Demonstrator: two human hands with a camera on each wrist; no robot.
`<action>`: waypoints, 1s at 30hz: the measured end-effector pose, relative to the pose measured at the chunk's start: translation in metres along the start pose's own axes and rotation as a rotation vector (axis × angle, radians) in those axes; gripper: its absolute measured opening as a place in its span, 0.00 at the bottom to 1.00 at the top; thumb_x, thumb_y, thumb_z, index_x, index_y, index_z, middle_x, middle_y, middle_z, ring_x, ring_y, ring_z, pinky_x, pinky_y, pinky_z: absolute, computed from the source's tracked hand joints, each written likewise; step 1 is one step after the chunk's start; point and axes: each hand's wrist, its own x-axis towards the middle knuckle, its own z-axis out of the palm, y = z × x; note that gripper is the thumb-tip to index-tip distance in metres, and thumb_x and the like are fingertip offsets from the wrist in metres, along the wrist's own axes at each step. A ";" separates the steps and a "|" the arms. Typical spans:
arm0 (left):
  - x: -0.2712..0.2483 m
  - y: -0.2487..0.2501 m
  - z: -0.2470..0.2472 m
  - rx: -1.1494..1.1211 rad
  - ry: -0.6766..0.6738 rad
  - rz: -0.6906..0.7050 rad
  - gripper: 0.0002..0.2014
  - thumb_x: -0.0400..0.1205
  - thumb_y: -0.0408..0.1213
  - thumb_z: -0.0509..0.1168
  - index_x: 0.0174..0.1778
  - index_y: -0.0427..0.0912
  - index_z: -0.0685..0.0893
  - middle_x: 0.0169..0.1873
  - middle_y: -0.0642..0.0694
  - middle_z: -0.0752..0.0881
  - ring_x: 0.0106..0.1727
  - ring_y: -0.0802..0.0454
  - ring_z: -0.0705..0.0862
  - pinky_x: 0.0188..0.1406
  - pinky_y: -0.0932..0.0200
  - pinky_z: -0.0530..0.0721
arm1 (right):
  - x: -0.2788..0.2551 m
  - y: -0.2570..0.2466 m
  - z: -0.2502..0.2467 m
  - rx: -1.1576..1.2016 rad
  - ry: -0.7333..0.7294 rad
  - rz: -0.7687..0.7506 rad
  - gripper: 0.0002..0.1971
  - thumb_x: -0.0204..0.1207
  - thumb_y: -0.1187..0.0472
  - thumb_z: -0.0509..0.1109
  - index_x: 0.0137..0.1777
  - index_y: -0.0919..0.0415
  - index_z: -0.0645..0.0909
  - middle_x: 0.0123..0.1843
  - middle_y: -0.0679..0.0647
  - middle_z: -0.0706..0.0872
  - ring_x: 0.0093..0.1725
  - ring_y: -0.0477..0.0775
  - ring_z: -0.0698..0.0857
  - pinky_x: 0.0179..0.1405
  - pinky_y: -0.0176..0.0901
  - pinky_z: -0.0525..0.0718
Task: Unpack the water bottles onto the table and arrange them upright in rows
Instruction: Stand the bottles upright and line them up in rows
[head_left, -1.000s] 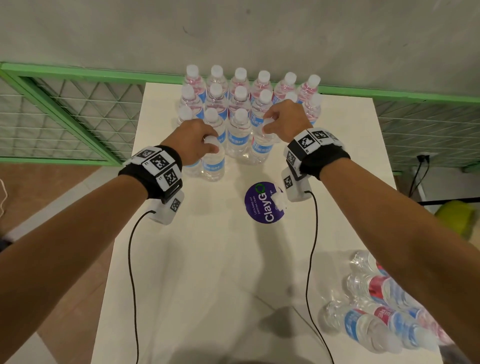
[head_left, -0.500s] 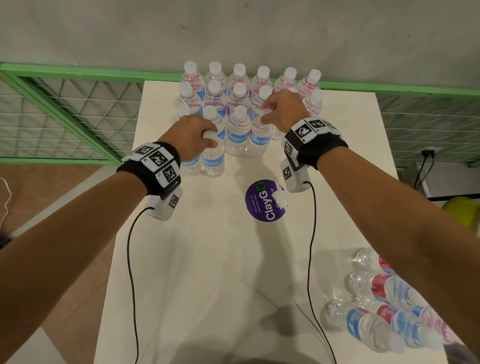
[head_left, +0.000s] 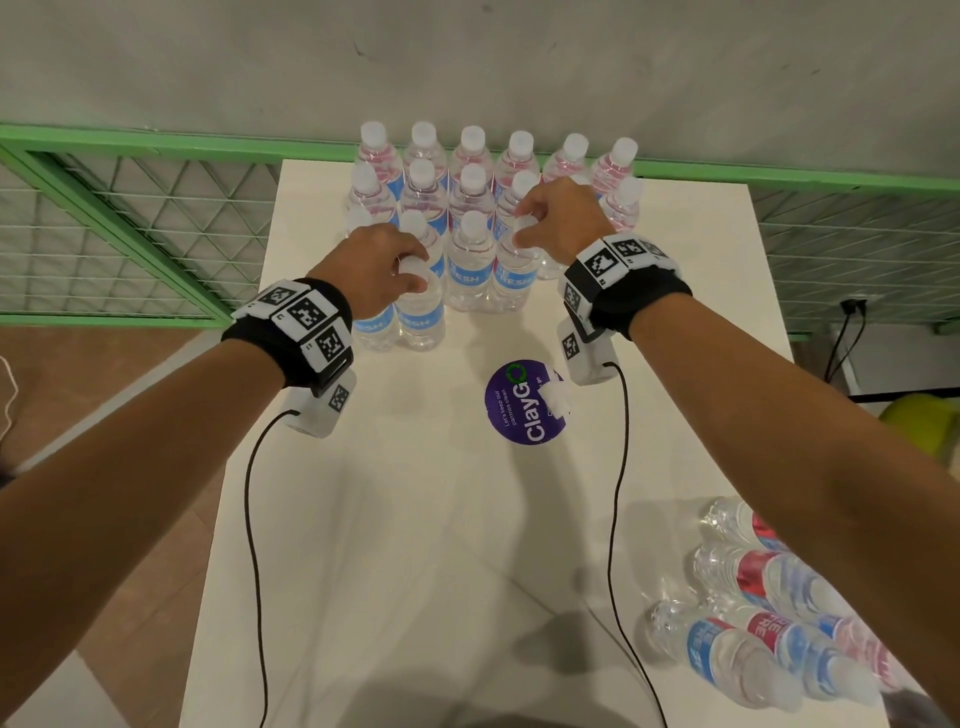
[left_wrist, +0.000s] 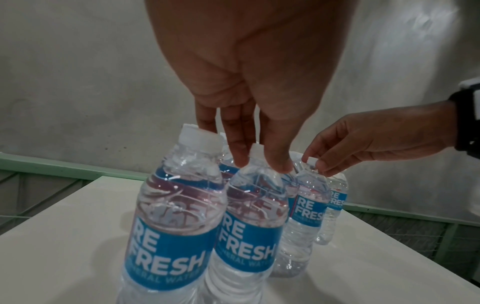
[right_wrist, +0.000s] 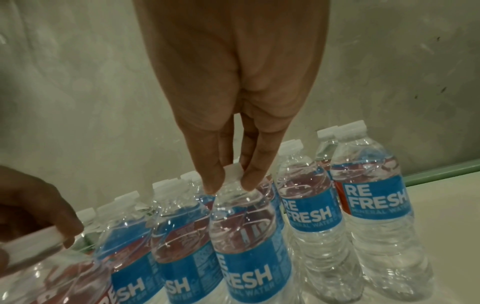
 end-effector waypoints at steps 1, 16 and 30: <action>0.000 -0.001 0.000 -0.008 -0.003 -0.001 0.18 0.77 0.38 0.70 0.62 0.37 0.81 0.53 0.36 0.82 0.52 0.42 0.80 0.54 0.55 0.74 | -0.001 0.000 0.000 0.003 -0.007 -0.005 0.19 0.68 0.63 0.76 0.60 0.62 0.84 0.48 0.51 0.77 0.46 0.50 0.76 0.45 0.37 0.71; -0.023 0.027 0.013 0.156 0.216 0.264 0.19 0.80 0.41 0.65 0.67 0.42 0.77 0.63 0.37 0.79 0.70 0.38 0.71 0.69 0.43 0.65 | -0.136 0.009 -0.039 0.509 -0.025 0.077 0.15 0.73 0.61 0.75 0.59 0.56 0.83 0.56 0.53 0.83 0.52 0.47 0.82 0.56 0.49 0.87; -0.099 0.276 0.183 0.230 -0.539 1.023 0.24 0.83 0.45 0.61 0.76 0.53 0.67 0.75 0.44 0.67 0.72 0.43 0.68 0.69 0.45 0.71 | -0.418 0.105 -0.053 0.348 -0.162 0.531 0.09 0.72 0.61 0.75 0.50 0.48 0.85 0.52 0.45 0.87 0.44 0.46 0.85 0.38 0.26 0.77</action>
